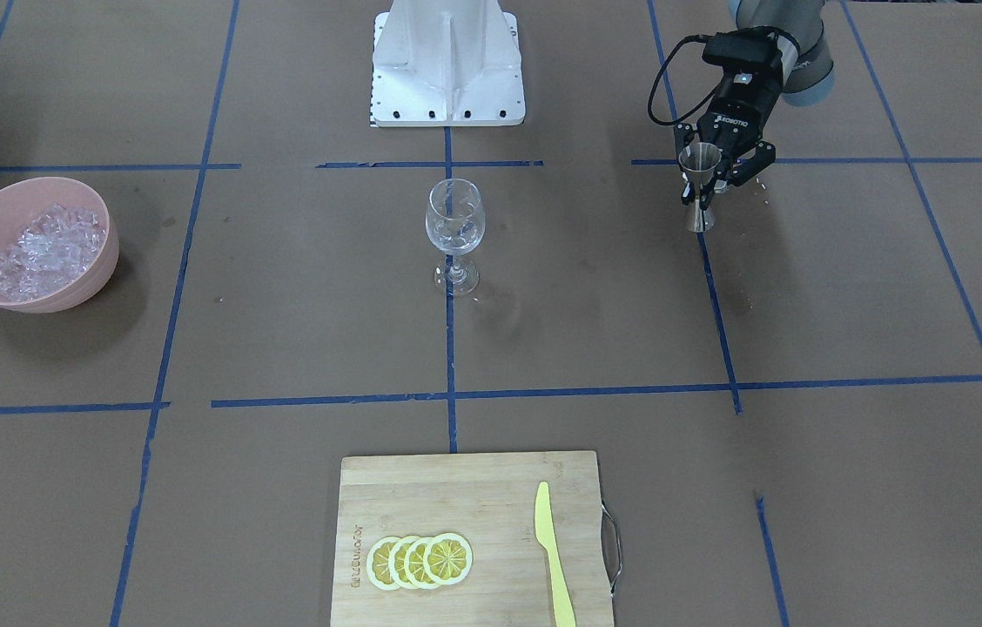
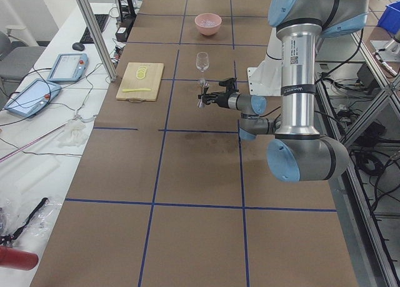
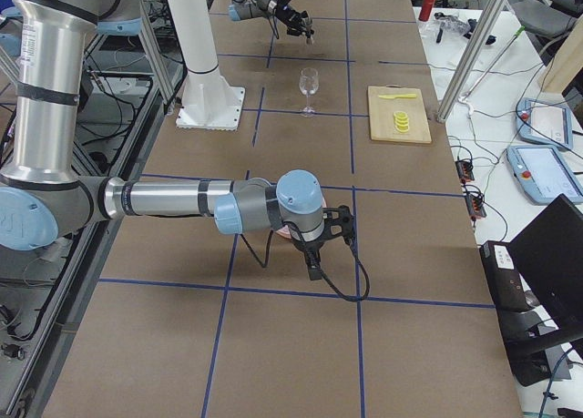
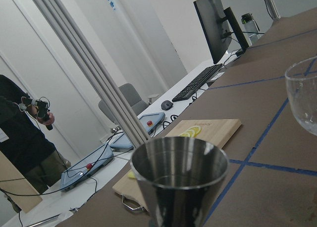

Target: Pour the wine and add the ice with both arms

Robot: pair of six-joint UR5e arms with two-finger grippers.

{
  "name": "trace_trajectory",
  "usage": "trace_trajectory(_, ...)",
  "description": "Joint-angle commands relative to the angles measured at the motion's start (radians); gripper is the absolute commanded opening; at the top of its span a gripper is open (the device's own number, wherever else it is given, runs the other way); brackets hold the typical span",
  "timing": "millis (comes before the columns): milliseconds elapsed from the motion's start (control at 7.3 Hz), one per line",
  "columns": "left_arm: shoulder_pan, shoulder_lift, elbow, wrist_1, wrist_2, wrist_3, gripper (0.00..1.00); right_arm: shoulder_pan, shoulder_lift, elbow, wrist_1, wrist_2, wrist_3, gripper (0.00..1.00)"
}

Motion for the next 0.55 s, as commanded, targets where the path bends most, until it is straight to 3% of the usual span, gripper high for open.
trace_trajectory(0,0.002,0.039,0.060,-0.002,0.001,-0.215,0.00,0.000,-0.006,0.004,0.000,0.001,-0.001,1.00)
trace_trajectory(137,0.003,0.039,0.104,-0.002,0.004,-0.347,0.00,0.000,-0.009,0.007,0.001,0.001,-0.001,1.00)
trace_trajectory(411,0.012,0.033,0.155,-0.005,0.118,-0.362,0.00,0.002,-0.017,0.014,0.001,0.001,-0.001,1.00)
